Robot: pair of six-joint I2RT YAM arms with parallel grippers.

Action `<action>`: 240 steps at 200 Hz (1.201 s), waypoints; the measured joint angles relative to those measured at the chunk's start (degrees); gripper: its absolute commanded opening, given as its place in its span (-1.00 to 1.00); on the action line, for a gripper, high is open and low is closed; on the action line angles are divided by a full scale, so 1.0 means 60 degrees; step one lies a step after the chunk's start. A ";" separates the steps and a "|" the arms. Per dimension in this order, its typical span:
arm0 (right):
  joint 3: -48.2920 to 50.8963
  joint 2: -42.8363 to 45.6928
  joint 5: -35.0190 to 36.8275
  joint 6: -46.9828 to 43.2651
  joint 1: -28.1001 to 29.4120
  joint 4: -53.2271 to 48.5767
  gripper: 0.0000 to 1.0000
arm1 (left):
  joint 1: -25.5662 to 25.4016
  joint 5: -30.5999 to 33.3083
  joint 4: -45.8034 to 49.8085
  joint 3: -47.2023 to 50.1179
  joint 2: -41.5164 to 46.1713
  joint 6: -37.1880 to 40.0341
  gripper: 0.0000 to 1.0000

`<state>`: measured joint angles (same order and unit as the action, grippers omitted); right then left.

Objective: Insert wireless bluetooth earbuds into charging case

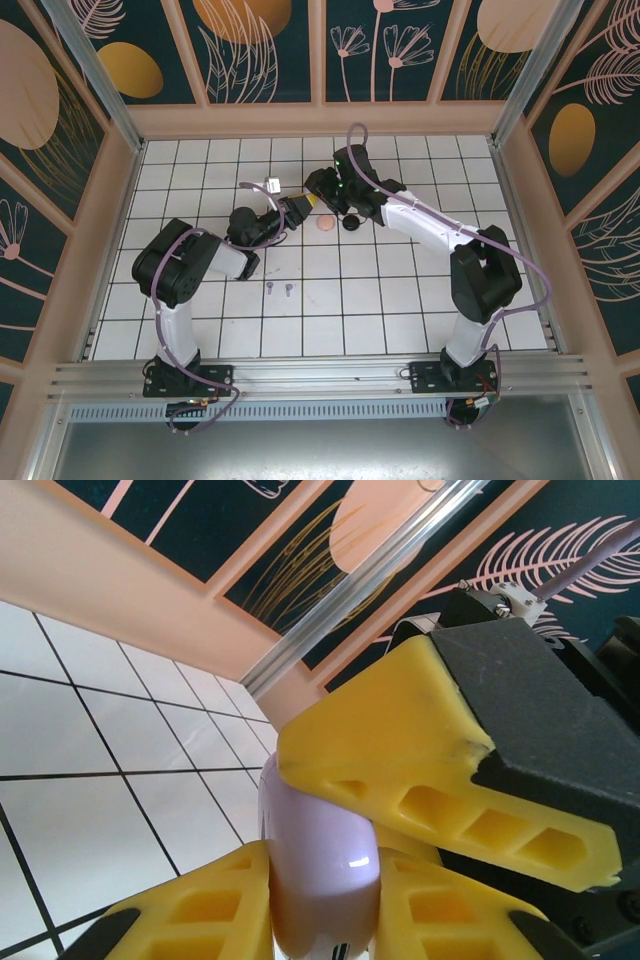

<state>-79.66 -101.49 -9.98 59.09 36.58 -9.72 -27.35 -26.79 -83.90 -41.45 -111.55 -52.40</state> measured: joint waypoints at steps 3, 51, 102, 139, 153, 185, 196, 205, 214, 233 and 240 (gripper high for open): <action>0.0011 0.0000 -0.0004 0.0000 0.0000 0.0018 -0.28 | 0.0000 0.0004 -0.0007 0.0000 -0.0004 0.0004 -0.83; 0.0244 0.0131 -0.0044 0.0135 -0.0040 0.0175 0.38 | -0.0018 0.0004 -0.0178 -0.0007 -0.0098 -0.0087 -1.00; 0.0951 0.1475 0.0058 0.0204 -0.0506 0.0590 0.51 | -0.0018 -0.0080 -0.0295 -0.0004 -0.0095 -0.0215 -1.00; 0.1829 0.2907 0.0127 -0.0554 -0.0929 0.0758 0.51 | -0.0015 -0.0754 0.0328 -0.0004 0.0237 0.0138 -1.00; 0.2459 0.3479 0.0033 -0.1042 -0.1115 0.0882 0.51 | -0.0015 -0.1158 0.0769 -0.0029 0.0492 0.0426 -1.00; 0.3687 0.4528 -0.0474 -0.2619 -0.1705 0.0980 0.50 | -0.0015 -0.2226 0.1807 -0.0430 0.1002 0.1075 -1.00; 0.3931 0.4794 -0.0739 -0.3198 -0.1803 0.1024 0.50 | -0.0015 -0.2583 0.2084 -0.0608 0.1122 0.1239 -1.00; 0.4116 0.4991 -0.0991 -0.3650 -0.1858 0.1093 0.50 | -0.0015 -0.2856 0.2313 -0.0754 0.1209 0.1344 -1.00; 0.4269 0.5173 -0.1253 -0.4080 -0.1894 0.1158 0.50 | -0.0015 -0.3093 0.2499 -0.0882 0.1264 0.1439 -1.00; 0.4462 0.5406 -0.1825 -0.4889 -0.1920 0.1242 0.49 | -0.0015 -0.3577 0.2932 -0.1144 0.1355 0.1599 -1.00; 0.4481 0.5417 -0.2025 -0.5122 -0.1920 0.1286 0.49 | -0.0015 -0.3745 0.3071 -0.1209 0.1381 0.1647 -1.00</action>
<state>-52.77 -68.99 -22.13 28.36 25.06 -2.00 -27.44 -49.25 -65.47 -48.71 -103.26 -42.52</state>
